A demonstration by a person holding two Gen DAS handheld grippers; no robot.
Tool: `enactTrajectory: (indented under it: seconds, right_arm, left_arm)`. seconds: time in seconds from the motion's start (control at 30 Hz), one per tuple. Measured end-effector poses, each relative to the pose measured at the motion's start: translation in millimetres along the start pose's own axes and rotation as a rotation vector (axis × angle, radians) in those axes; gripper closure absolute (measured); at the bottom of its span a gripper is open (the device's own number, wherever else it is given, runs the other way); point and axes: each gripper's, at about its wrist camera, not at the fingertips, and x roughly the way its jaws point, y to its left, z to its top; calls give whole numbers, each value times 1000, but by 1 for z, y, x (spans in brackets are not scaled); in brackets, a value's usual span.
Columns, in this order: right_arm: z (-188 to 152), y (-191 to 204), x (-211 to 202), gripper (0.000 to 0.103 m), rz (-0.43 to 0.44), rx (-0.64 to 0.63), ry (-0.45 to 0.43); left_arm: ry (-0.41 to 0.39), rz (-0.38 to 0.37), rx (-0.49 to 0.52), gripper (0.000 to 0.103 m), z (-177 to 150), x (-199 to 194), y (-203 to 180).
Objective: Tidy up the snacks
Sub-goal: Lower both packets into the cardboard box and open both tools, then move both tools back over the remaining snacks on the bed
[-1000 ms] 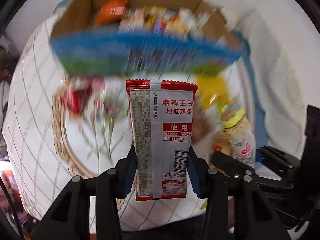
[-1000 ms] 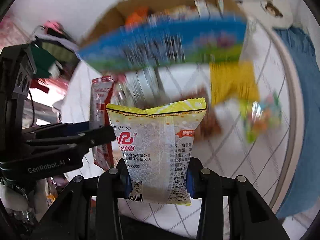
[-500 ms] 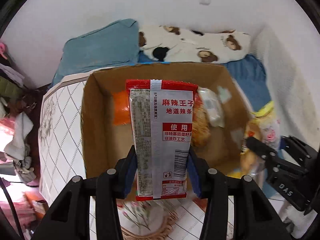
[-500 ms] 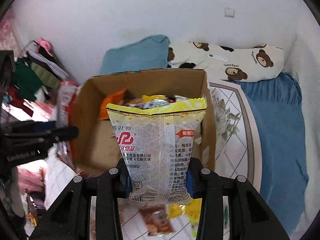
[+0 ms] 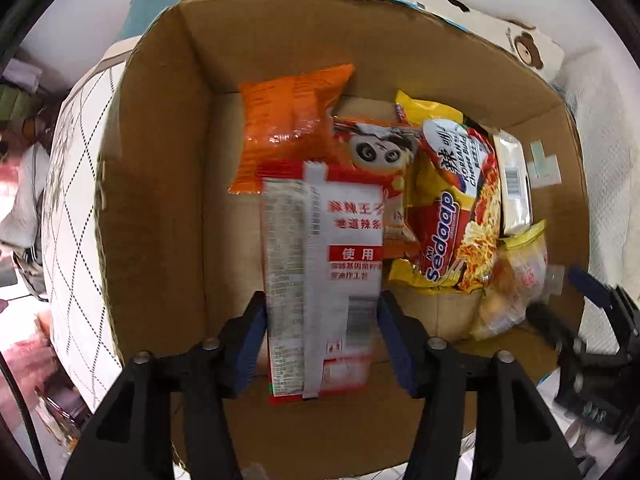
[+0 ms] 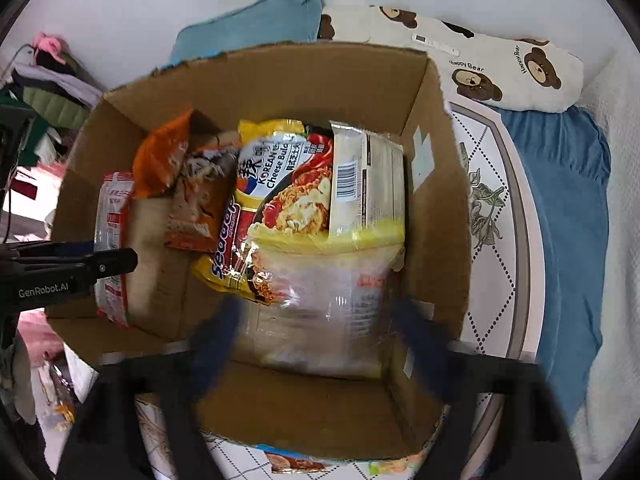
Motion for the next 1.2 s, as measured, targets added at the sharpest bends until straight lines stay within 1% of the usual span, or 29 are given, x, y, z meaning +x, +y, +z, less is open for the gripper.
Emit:
enactTrajectory:
  seconds: [0.03, 0.07, 0.1, 0.2, 0.27, 0.4, 0.53, 0.67, 0.8, 1.03, 1.2]
  right_arm:
    - [0, 1, 2, 5, -3, -4, 8]
    - [1, 3, 5, 5, -5, -5, 17]
    - [0, 4, 7, 5, -5, -5, 23]
    - [-3, 8, 9, 5, -7, -8, 28]
    - [-5, 8, 10, 5, -12, -5, 24]
    - [-12, 5, 3, 5, -23, 14, -8]
    - [-22, 5, -10, 5, -40, 17, -58]
    - [-36, 6, -26, 5, -53, 24, -119]
    - [-54, 10, -45, 5, -60, 21, -182]
    - [-83, 15, -77, 5, -54, 32, -278]
    - [-105, 18, -107, 5, -69, 34, -362]
  left_arm:
    - [1, -5, -7, 35, 0, 0, 0]
    - [-1, -13, -16, 22, -1, -1, 1]
    - [-10, -11, -19, 14, -1, -1, 2]
    - [-25, 10, -10, 9, -6, -5, -1]
    - [-30, 10, -2, 8, -11, -8, -4]
    - [-80, 30, 10, 8, -24, -18, -8]
    - [-153, 55, 11, 8, -43, -28, -6]
    - [-227, 57, 7, 8, -57, -38, -4]
    - [-319, 59, -3, 8, -77, -56, -2]
    - [-450, 61, 13, 8, -115, -84, -10]
    - [-535, 76, 36, 8, -143, -105, -18]
